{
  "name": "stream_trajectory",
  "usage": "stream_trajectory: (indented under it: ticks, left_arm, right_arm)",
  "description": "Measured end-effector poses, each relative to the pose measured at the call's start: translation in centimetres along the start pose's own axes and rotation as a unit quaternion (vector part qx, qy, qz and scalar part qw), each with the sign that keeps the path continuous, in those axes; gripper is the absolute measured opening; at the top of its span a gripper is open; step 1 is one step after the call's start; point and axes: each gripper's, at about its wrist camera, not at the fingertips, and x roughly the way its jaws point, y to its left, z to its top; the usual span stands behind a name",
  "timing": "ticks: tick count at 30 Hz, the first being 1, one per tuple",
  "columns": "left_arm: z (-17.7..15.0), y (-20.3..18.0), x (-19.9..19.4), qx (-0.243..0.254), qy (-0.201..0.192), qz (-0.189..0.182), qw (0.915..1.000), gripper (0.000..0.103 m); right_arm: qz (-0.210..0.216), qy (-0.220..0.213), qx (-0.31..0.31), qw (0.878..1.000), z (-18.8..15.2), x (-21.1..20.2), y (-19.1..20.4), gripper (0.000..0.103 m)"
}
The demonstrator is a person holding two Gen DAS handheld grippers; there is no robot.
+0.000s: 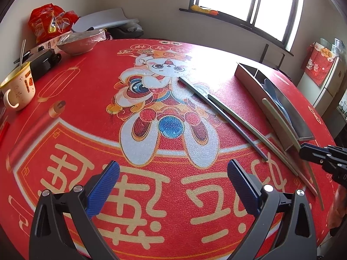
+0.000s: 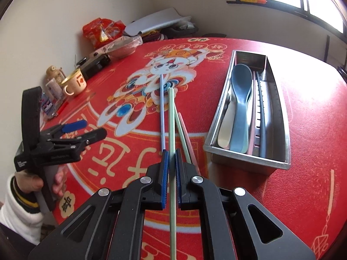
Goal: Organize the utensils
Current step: 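Lift the green chopstick over the tray with the right tool while the left tool closes on a blue chopstick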
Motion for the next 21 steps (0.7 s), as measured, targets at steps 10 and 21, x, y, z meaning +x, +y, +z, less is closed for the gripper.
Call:
stream_trajectory:
  ticks: [10, 21]
  left_arm:
    - [1.3, 0.1, 1.2, -0.009, 0.036, 0.031, 0.9988, 0.097]
    - [5.8, -4.7, 3.3, -0.046, 0.029, 0.042, 0.9976, 0.062]
  right_arm:
    - [0.004, -0.059, 0.023, 0.998, 2.2, -2.2, -4.0, 0.006]
    - [0.016, -0.151, 0.063, 0.986, 6.2, -2.9, -9.8, 0.006]
